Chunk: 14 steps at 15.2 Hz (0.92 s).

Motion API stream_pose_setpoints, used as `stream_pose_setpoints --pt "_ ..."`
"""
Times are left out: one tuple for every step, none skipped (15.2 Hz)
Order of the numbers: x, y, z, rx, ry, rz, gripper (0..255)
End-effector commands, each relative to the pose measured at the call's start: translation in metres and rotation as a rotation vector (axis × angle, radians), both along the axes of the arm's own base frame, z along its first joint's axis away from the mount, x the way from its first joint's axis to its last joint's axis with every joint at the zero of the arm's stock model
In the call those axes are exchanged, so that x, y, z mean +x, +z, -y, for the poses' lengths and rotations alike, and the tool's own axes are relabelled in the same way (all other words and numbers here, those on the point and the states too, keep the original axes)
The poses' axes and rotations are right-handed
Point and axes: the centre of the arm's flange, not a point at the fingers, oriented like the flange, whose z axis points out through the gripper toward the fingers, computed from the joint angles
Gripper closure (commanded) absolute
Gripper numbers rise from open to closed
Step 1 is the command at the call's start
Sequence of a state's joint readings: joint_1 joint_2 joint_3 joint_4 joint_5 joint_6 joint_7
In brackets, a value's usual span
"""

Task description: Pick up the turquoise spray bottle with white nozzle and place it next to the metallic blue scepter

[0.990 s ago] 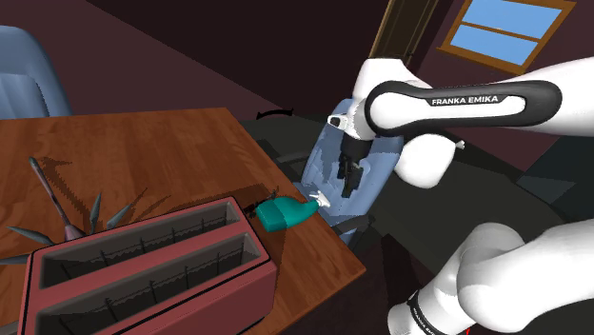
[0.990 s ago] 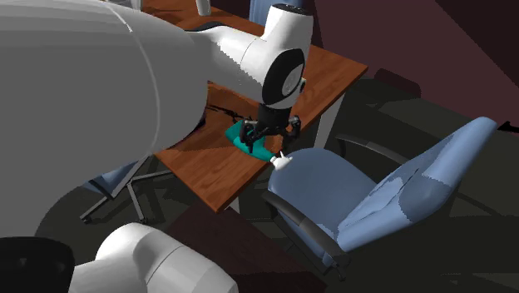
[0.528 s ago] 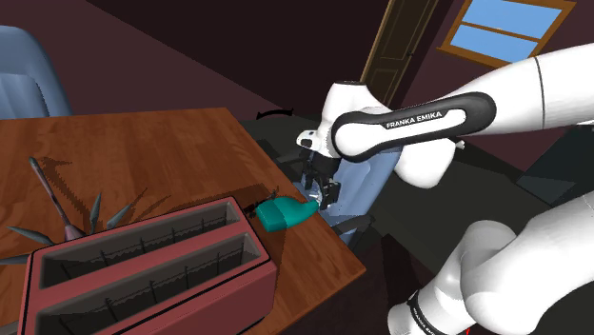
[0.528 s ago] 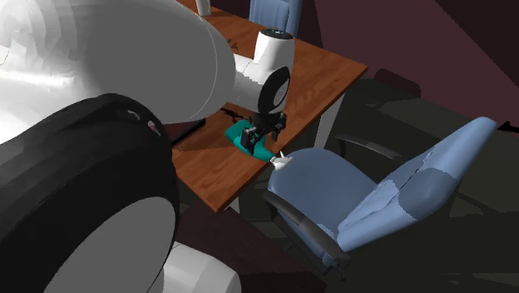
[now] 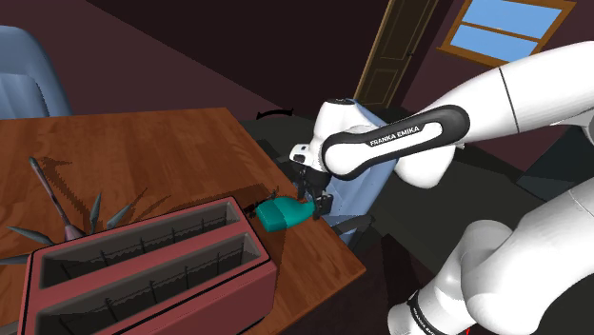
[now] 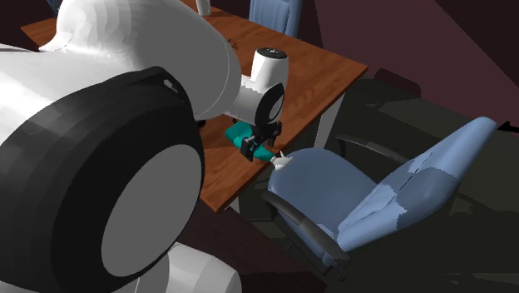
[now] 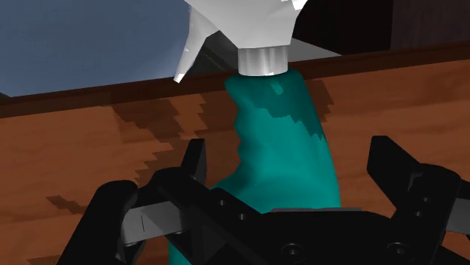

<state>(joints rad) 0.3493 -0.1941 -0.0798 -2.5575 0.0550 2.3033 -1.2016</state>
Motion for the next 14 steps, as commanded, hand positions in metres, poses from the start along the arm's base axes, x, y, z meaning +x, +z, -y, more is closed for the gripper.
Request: stream_pose_setpoints --pt "-0.0002 -0.0067 0.0001 0.000 0.000 0.001 0" --pt "-0.0002 -0.0068 0.0001 0.000 0.000 0.001 0" --pt "-0.0002 -0.0068 0.0001 0.000 0.000 0.001 0" --pt "-0.0001 -0.0068 0.0001 0.000 0.000 0.001 0" --pt "-0.0001 -0.0068 0.0001 0.000 0.000 0.001 0" --pt "-0.0001 -0.0068 0.0001 0.000 0.000 0.001 0" --pt "-0.0001 -0.0068 0.0001 0.000 0.000 0.001 0" --pt "-0.0002 -0.0067 0.0001 0.000 0.000 0.001 0" --pt "-0.0002 -0.0067 0.0001 0.000 0.000 0.001 255" --pt "-0.0002 -0.0067 0.0001 0.000 0.000 0.001 255" --pt "-0.0003 -0.0068 0.0001 0.000 0.000 0.001 255" --pt "-0.0003 -0.0068 0.0001 0.000 0.000 0.001 255" --pt "-0.0003 -0.0069 0.0001 0.000 0.000 0.001 255" --pt "-0.0002 -0.0069 0.0001 0.000 0.000 0.001 255"
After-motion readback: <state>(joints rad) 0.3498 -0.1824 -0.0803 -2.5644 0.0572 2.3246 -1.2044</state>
